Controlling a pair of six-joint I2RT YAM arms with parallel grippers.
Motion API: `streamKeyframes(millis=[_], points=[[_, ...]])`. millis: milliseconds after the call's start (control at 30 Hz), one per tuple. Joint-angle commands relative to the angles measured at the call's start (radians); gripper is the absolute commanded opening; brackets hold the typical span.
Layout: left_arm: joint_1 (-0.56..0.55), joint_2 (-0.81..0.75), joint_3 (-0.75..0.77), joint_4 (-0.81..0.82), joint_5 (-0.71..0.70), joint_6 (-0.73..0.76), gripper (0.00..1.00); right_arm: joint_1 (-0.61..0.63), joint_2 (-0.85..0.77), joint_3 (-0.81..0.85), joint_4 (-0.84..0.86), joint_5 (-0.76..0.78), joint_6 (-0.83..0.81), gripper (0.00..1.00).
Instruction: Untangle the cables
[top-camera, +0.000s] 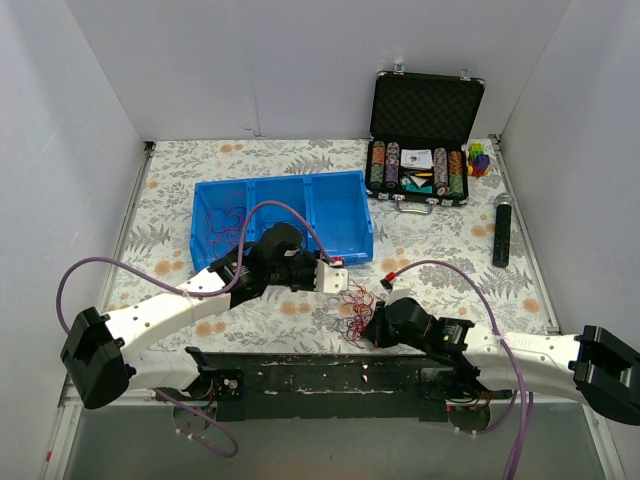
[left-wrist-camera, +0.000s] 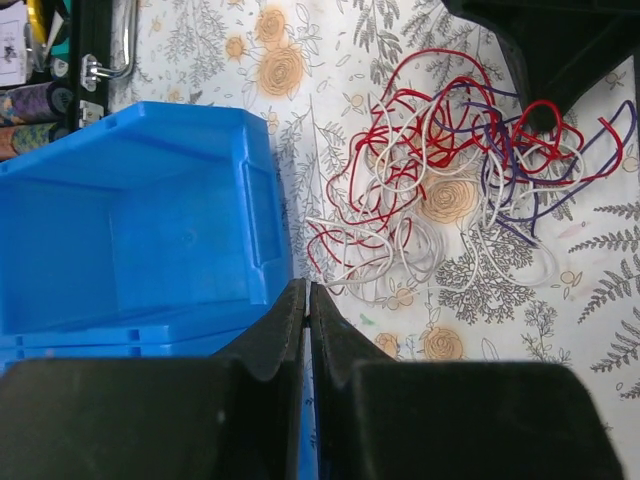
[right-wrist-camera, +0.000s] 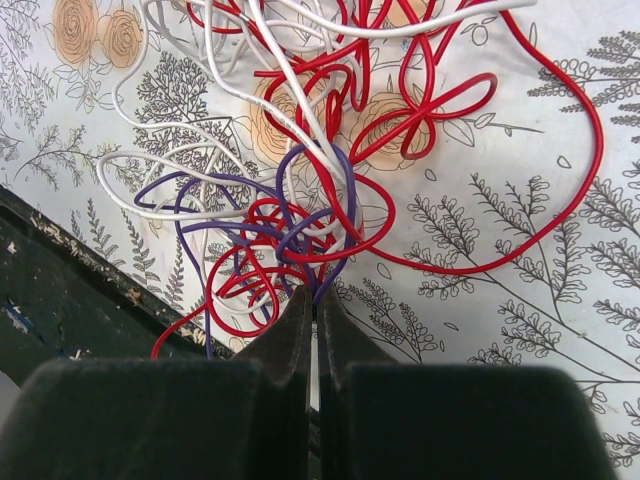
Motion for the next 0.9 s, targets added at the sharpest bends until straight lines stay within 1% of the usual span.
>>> streamKeyframes(millis=[0, 100, 200, 300, 433, 633, 767, 867], points=[[-0.006, -0.065, 0.02, 0.05, -0.058, -0.05, 0.0, 0.004, 0.015, -0.022, -0.107, -0.003, -0.02, 0.01], [-0.005, -0.077, 0.129, 0.196, -0.109, -0.041, 0.0, 0.004, 0.002, -0.033, -0.109, 0.0, -0.021, 0.01], [-0.005, -0.047, 0.27, 0.334, -0.164, -0.05, 0.0, 0.004, 0.008, -0.027, -0.121, 0.0, -0.026, 0.01], [-0.005, -0.033, 0.353, 0.516, -0.202, -0.04, 0.0, 0.005, 0.013, -0.025, -0.121, 0.0, -0.021, 0.01], [-0.005, -0.028, 0.431, 0.624, -0.201, 0.014, 0.0, 0.004, 0.021, -0.03, -0.116, -0.007, -0.015, 0.01], [-0.011, -0.01, 0.502, 0.76, -0.215, 0.106, 0.0, 0.005, 0.073, -0.013, -0.112, -0.016, -0.024, 0.01], [-0.028, 0.015, 0.503, 0.958, -0.222, 0.256, 0.0, 0.004, 0.116, 0.002, -0.112, -0.028, -0.026, 0.01], [-0.034, 0.067, 0.577, 1.029, -0.233, 0.336, 0.0, 0.004, 0.124, 0.002, -0.109, -0.028, -0.023, 0.01]])
